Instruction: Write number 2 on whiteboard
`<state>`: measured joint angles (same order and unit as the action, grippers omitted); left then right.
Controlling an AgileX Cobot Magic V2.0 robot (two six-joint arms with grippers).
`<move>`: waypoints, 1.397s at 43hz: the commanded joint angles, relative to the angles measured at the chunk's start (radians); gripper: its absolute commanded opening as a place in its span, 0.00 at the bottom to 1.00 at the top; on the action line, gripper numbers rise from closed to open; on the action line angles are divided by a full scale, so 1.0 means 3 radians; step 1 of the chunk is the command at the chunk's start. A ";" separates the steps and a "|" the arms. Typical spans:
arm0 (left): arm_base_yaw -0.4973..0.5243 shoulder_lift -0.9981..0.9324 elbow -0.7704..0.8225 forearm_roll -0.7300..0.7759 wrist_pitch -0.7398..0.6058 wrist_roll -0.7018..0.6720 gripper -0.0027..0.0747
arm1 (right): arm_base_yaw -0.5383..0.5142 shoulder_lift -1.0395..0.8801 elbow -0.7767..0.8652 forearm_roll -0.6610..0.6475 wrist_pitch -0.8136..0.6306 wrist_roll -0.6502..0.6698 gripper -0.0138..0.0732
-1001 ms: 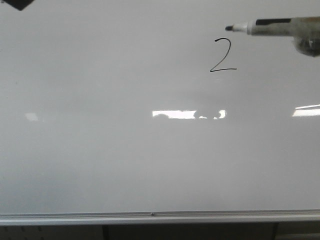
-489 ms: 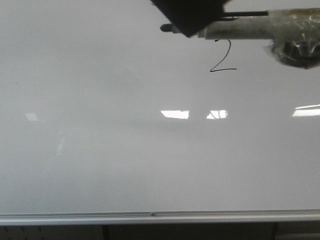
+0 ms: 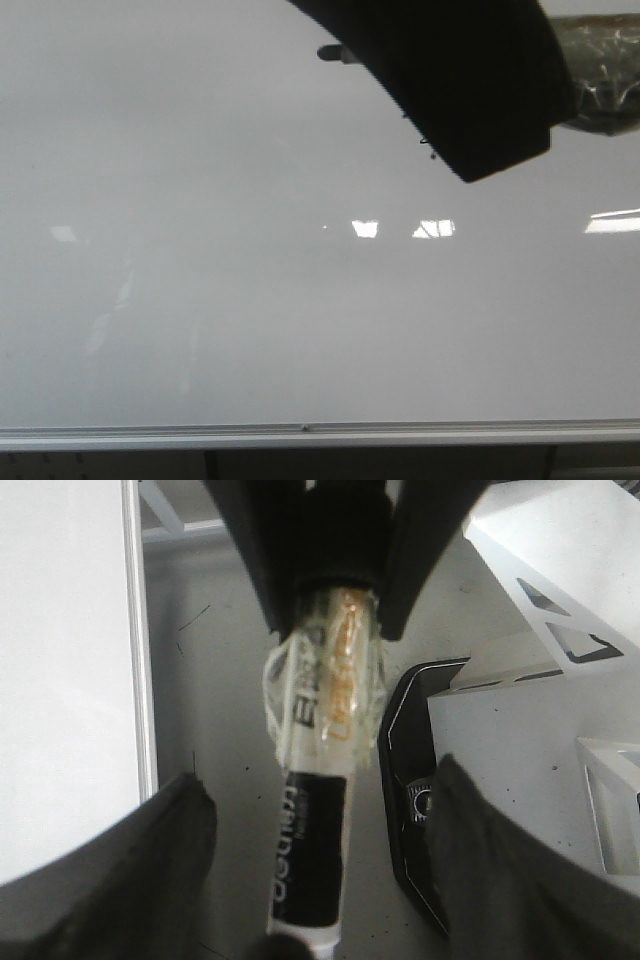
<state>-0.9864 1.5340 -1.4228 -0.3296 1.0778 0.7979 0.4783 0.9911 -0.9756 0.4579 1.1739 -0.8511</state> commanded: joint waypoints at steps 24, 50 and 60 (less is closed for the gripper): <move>-0.0020 -0.0109 -0.0114 -0.0103 -0.0022 0.0011 0.07 | 0.0002 -0.0048 -0.0114 0.0147 -0.0104 -0.0047 0.32; 0.0340 -0.0489 -0.0086 0.1789 0.0295 -0.1998 0.06 | -0.0590 -0.0065 -0.0114 -0.0015 -0.0273 0.0215 0.76; 0.1343 -0.1075 0.0369 0.1783 -0.0036 -0.2458 0.06 | -0.0640 -0.0065 -0.0114 -0.0010 -0.0294 0.0215 0.76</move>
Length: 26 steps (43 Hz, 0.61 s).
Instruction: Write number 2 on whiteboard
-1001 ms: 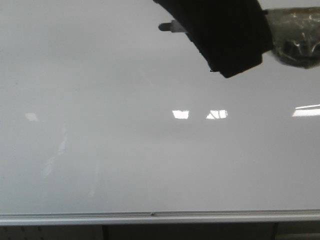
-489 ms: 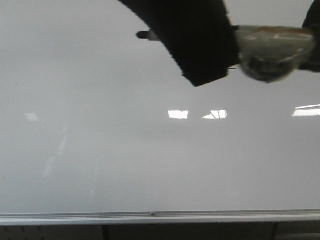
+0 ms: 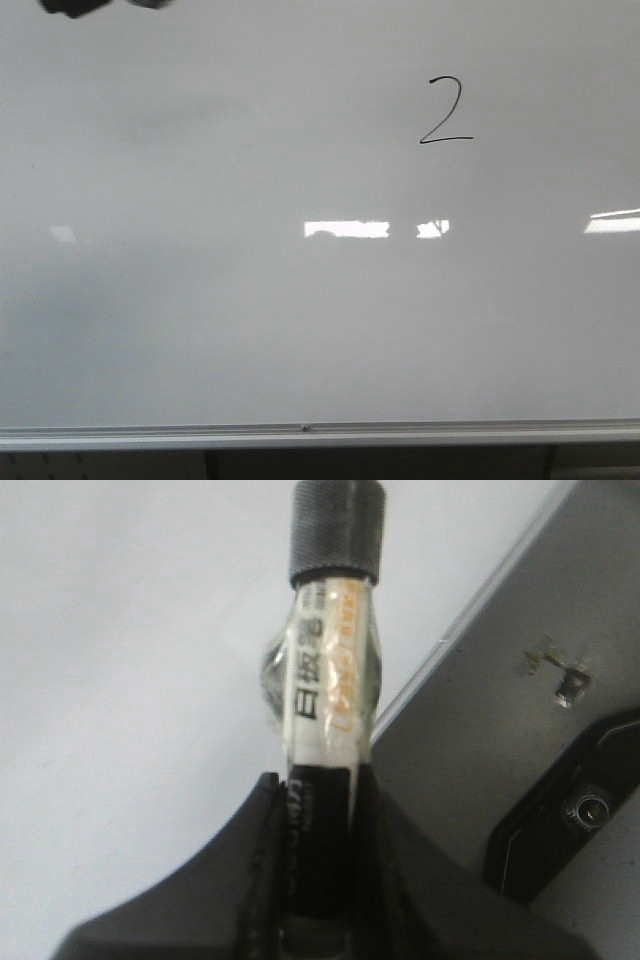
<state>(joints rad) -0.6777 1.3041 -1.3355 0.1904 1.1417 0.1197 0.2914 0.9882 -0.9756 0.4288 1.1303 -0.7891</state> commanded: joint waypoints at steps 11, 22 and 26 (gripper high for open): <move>0.1495 -0.0954 0.0917 0.0043 -0.1124 -0.0615 0.06 | -0.0017 -0.0055 -0.0114 0.0092 -0.0263 0.0008 0.76; 0.2171 -0.1089 0.1894 -0.0420 -0.2852 -0.0884 0.06 | -0.0017 -0.0055 -0.0114 0.0108 -0.0307 0.0008 0.76; 0.2212 -0.0965 0.2168 -0.0463 -0.3456 -0.0884 0.06 | -0.0017 -0.0055 -0.0114 0.0108 -0.0314 0.0008 0.76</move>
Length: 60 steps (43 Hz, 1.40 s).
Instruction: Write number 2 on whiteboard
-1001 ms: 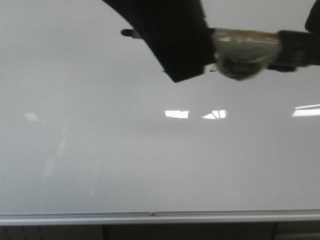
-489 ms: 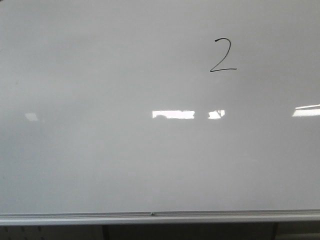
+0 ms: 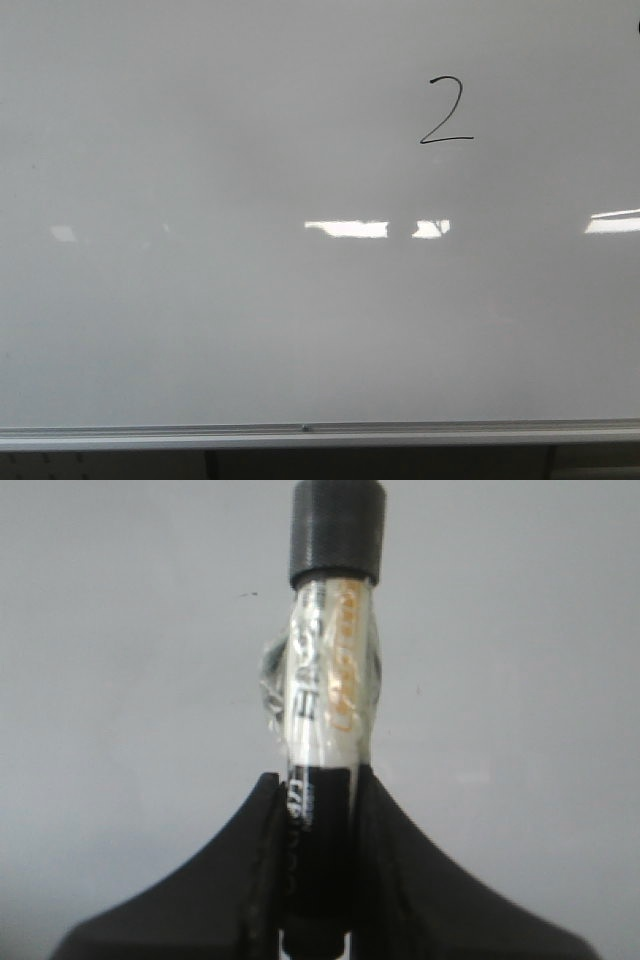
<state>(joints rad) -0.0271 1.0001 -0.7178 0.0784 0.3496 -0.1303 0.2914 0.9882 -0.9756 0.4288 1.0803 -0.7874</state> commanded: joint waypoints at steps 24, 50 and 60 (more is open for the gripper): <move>-0.0109 0.1242 0.0237 -0.0130 -0.2821 -0.0051 0.06 | -0.0017 -0.0049 -0.0114 0.0128 -0.0199 0.0003 0.76; -0.0134 0.1908 -0.0022 -0.0110 -0.3318 -0.0051 0.34 | -0.0017 -0.0049 -0.0114 0.0131 -0.0206 0.0003 0.76; -0.0134 0.1883 -0.0154 -0.0110 -0.2980 -0.0051 0.60 | -0.0017 -0.0049 -0.0114 0.0131 -0.0206 0.0003 0.76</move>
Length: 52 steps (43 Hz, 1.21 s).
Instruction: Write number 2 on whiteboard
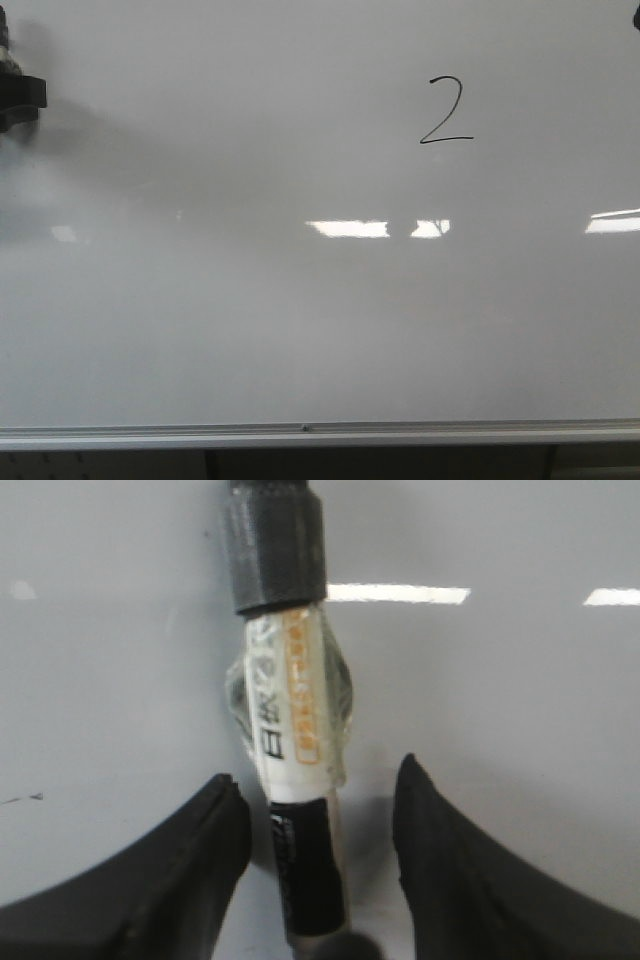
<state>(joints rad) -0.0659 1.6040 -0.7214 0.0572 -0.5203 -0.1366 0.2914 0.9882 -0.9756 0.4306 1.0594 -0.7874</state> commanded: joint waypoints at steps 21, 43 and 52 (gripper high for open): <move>-0.0022 -0.1326 -0.0334 0.0216 0.1881 0.0007 0.59 | -0.0048 -0.0108 -0.0181 -0.0149 -0.0096 0.0469 0.76; -0.0022 -0.2850 -0.0922 0.0145 0.4107 0.0013 0.59 | -0.0430 -0.0659 -0.0359 -0.0763 0.0090 0.2111 0.68; -0.0022 -0.3190 -0.0922 0.0081 0.4535 0.0284 0.59 | -0.0446 -0.0940 -0.0359 -0.0763 0.0126 0.2118 0.67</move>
<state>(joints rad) -0.0658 0.6713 -0.9673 0.0911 0.8418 -0.0659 0.1634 0.7346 -1.0507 0.1983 1.1383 -0.1592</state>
